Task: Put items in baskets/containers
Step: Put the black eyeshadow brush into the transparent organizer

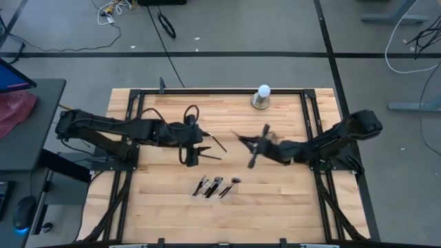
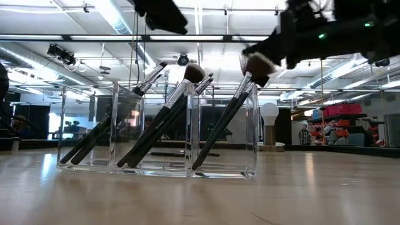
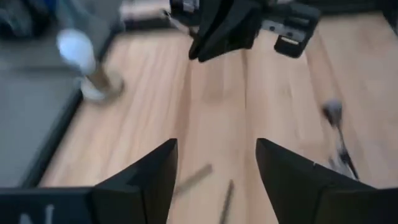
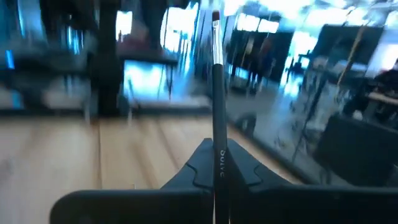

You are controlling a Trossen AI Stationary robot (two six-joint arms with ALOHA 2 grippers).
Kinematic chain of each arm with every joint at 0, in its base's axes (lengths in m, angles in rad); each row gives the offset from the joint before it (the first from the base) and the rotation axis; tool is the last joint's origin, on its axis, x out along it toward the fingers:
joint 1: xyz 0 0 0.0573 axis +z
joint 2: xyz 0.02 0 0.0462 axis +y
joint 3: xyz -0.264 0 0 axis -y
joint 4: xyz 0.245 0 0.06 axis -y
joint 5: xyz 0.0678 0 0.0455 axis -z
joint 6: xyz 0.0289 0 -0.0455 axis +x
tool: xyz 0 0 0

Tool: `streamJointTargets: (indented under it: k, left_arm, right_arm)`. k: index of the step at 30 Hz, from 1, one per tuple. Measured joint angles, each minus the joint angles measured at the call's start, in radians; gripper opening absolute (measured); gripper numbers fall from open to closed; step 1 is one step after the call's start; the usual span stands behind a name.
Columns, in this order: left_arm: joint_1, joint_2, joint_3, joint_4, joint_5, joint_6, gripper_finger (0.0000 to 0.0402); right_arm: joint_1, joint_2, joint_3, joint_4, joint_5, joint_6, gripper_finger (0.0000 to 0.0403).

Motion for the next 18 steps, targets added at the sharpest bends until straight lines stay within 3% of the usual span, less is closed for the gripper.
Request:
streamJointTargets:
  k: [3,6,12,15,18]
  left_arm:
    - [-0.010,0.003,-0.109,0.231,-0.015,0.077,0.0228]
    - [-0.014,0.041,-0.245,0.584,0.033,0.151,0.0224]
    - [-0.007,0.190,-0.383,1.247,0.157,0.287,0.0212]
    - [-0.001,0.270,-0.368,1.407,0.199,0.294,0.0212]
    - [0.006,0.322,-0.329,1.427,0.255,0.307,0.0217]
  right_arm:
    - [0.001,-0.047,-0.087,0.179,-0.096,0.000,0.0010]
    - [0.001,-0.059,-0.125,0.299,-0.246,0.012,0.0010]
    - [0.005,-0.048,-0.101,0.314,-0.453,0.030,0.0010]
    - [0.010,-0.034,-0.065,0.280,-0.468,0.026,0.0011]
    - [0.014,-0.024,-0.030,0.219,-0.468,0.015,0.0011]
